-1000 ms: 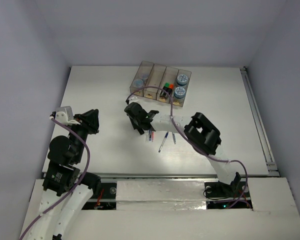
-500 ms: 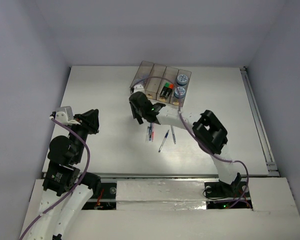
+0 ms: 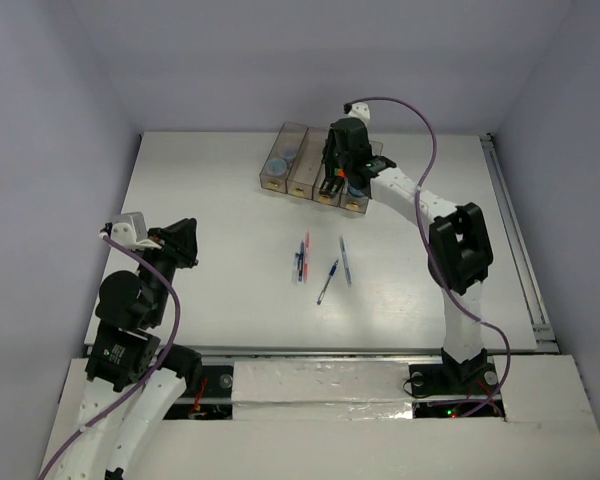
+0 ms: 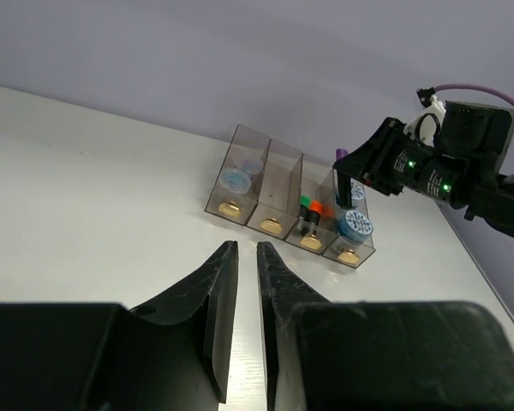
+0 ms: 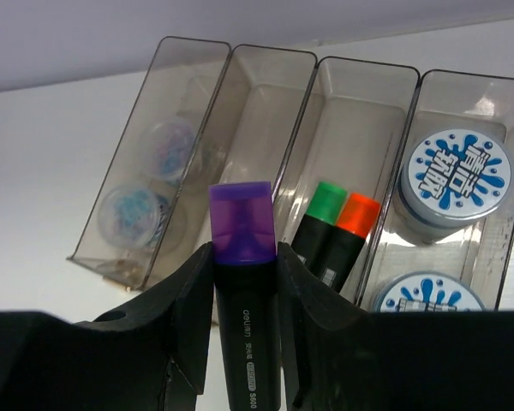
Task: Sort the stationery into containers
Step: Place the pen in the storage box.
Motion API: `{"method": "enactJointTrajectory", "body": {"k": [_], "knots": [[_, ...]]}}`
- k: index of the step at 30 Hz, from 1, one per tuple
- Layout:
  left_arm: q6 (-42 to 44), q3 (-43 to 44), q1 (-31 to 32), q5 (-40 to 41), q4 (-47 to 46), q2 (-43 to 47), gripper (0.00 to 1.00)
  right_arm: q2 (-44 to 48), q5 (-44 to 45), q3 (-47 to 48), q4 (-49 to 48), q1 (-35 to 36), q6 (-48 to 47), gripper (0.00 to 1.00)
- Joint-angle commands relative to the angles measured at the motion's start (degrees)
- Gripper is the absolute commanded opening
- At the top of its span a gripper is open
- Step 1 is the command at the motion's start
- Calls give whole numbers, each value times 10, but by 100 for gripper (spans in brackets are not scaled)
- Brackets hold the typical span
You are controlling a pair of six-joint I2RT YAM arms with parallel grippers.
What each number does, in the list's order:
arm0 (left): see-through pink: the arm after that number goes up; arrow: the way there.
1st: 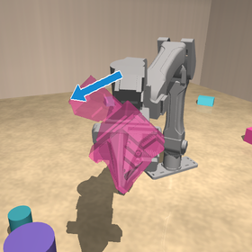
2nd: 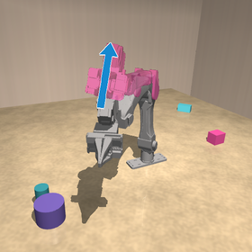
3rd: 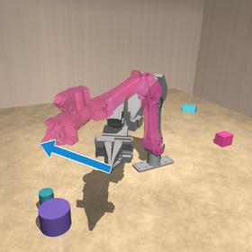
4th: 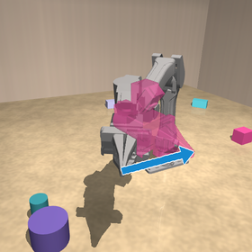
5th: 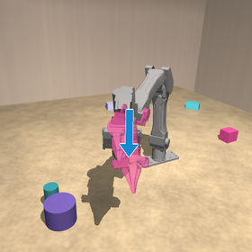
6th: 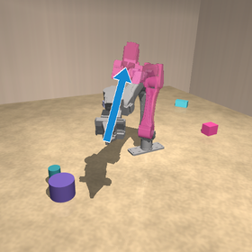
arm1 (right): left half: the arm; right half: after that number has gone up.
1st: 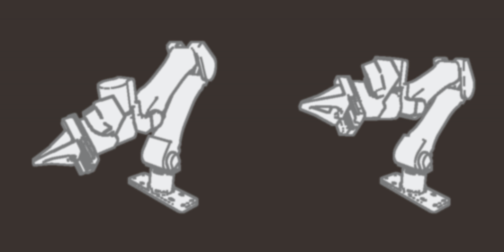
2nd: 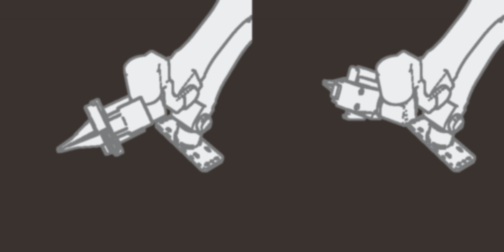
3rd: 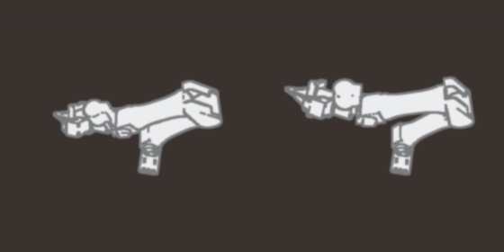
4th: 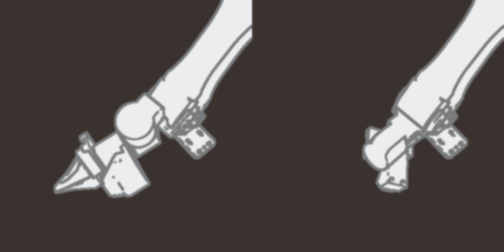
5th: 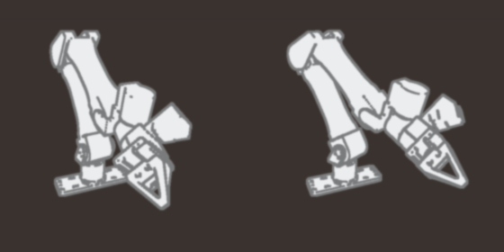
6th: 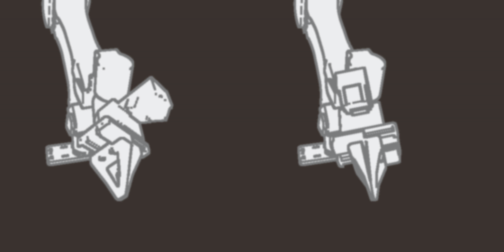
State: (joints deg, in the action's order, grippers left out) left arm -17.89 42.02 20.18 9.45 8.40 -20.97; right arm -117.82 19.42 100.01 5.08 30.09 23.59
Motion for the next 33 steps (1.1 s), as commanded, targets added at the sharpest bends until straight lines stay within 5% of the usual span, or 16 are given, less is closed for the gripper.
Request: {"method": "enactJointTrajectory", "body": {"k": [1, 11, 16, 19, 24, 26, 27, 30, 33], "knots": [[3, 1, 3, -1, -30, -11, 12, -24, -16, 42, -2, -6, 18, 20], [2, 1, 3, -5, -30, -17, 11, -56, 6, 56, 3, -24, 39, 23], [2, 1, 3, -1, -30, -20, 11, -58, 25, 53, 11, -29, 40, 40], [1, 2, 3, -1, -30, -18, 10, -51, 29, 50, 11, -29, 34, 62], [1, 1, 3, -3, -29, -14, 10, -21, 26, 28, 7, -29, 20, 68], [1, 1, 3, -3, -29, -12, 10, 2, 5, -1, -2, -29, 22, 62], [2, 2, 3, -3, -29, -12, 10, 15, -21, -43, -16, -29, 26, 38], [2, 2, 3, -4, -29, -11, 10, 69, -40, -117, -41, 13, 19, 0], [1, 2, 3, -6, -30, -12, 10, 100, -44, -195, -41, 69, 9, 0]]}}
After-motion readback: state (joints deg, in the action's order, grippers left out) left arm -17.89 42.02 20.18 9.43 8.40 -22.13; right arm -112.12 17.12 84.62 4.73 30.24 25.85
